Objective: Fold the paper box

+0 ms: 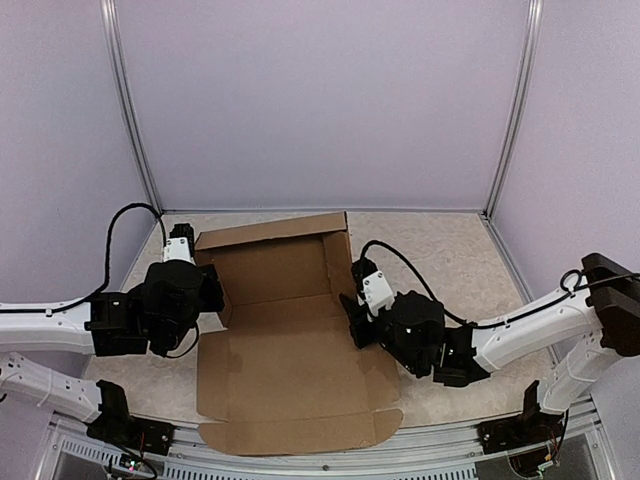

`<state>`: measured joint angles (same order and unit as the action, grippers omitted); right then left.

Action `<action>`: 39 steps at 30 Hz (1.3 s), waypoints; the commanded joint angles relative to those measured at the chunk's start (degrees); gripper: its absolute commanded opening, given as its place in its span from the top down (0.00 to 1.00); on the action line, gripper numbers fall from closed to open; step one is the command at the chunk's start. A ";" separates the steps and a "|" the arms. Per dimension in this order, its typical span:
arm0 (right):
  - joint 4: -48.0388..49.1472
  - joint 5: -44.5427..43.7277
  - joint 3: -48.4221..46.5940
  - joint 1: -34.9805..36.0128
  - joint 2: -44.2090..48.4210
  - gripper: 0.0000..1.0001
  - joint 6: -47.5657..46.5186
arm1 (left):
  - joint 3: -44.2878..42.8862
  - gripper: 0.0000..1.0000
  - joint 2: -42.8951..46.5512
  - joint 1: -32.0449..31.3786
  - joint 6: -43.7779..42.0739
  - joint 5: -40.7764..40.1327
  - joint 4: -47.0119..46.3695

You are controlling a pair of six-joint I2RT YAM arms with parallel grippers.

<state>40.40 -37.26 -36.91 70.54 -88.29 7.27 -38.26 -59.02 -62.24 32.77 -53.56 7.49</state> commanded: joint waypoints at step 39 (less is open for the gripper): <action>7.64 -3.40 -12.06 1.00 -2.09 0.51 -19.68 | 0.40 1.00 -0.03 -0.59 1.11 3.29 -3.79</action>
<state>44.82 -42.37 -45.74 70.50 -88.58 -10.33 -38.30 -58.76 -62.06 35.55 -55.24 4.29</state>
